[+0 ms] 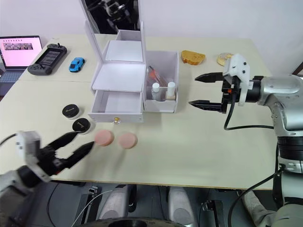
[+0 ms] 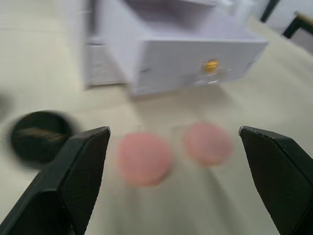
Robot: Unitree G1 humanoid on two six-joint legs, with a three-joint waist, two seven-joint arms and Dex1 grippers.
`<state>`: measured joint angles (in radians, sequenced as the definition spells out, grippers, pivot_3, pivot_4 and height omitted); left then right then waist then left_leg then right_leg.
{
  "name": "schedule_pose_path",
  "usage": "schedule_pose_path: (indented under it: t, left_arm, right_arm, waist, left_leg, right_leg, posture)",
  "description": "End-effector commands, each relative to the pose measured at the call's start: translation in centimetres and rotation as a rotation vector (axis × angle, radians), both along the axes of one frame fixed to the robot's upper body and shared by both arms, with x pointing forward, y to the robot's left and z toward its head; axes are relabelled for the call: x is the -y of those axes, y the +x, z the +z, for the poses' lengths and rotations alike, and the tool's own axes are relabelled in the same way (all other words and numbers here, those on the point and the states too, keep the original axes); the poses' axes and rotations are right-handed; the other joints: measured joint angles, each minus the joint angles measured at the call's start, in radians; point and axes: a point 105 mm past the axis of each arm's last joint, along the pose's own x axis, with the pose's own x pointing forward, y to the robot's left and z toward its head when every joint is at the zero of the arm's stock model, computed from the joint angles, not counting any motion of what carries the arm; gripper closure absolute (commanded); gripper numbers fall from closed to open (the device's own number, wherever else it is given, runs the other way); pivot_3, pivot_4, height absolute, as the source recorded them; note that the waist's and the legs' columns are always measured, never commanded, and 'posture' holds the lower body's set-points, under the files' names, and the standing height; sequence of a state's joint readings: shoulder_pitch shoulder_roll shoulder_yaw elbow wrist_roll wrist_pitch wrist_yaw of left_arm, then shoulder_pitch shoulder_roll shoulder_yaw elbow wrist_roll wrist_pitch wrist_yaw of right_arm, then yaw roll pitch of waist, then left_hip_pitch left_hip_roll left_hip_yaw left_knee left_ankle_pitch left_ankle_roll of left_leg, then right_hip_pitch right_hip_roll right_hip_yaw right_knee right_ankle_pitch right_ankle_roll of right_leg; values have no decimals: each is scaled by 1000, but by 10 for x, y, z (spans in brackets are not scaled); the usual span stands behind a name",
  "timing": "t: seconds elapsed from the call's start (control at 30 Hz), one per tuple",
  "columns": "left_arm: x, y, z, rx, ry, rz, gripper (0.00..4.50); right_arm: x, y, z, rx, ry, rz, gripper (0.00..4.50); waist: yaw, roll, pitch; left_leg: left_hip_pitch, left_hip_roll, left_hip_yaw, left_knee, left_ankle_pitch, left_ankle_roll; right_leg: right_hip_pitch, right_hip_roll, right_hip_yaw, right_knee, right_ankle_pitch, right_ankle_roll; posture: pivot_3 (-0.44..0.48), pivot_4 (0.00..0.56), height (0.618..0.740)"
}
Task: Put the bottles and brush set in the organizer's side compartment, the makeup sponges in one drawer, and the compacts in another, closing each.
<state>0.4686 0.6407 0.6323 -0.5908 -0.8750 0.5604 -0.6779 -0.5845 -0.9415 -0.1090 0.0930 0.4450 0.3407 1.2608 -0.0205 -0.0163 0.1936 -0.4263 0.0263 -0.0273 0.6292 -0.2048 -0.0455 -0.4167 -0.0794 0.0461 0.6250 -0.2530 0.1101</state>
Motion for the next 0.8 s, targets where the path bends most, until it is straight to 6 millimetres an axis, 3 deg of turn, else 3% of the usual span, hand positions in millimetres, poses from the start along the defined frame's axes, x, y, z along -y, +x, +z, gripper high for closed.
schedule_pose_path:
  t: [0.03,0.27,0.4,0.5,0.63,0.8]
  left_arm:
    - [-46,10,18,86,112,79,43]
    - [-130,20,23,76,296,217,43]
    - [-172,14,20,42,340,317,43]
    - [-184,13,19,41,357,346,43]
    - [-186,15,16,40,358,341,43]
    - [-184,20,15,52,388,337,43]
  right_arm:
    - [35,7,-4,58,1,-109,0]
    - [114,15,-24,84,59,-405,0]
    - [131,6,-44,80,50,-467,0]
    - [134,2,-50,77,62,-487,0]
    - [133,0,-54,68,68,-494,0]
    - [124,3,-42,82,72,-457,0]
  waist:
    - [3,0,0]
    - [-3,0,0]
    - [-5,0,0]
    - [-11,0,0]
    - [-23,-1,0]
    - [-30,-1,0]
  left_leg:
    - [0,0,0,-1,-1,-1]
    - [-2,0,16,-3,-3,3]
    - [-1,2,18,-8,-3,4]
    - [-1,6,18,-12,-3,4]
    - [2,6,18,-13,-3,3]
    - [5,6,19,-13,-1,1]
  right_leg:
    - [1,0,0,-3,1,-1]
    - [4,-8,3,-14,6,-9]
    - [0,-5,4,-11,4,-6]
    - [-4,-1,4,-7,3,-4]
    - [-8,-1,4,4,0,1]
    - [-7,0,6,7,1,0]
  posture:
    - [0,150,738]
    - [0,150,738]
    - [0,150,738]
    - [0,150,738]
    - [0,150,738]
    - [0,150,738]
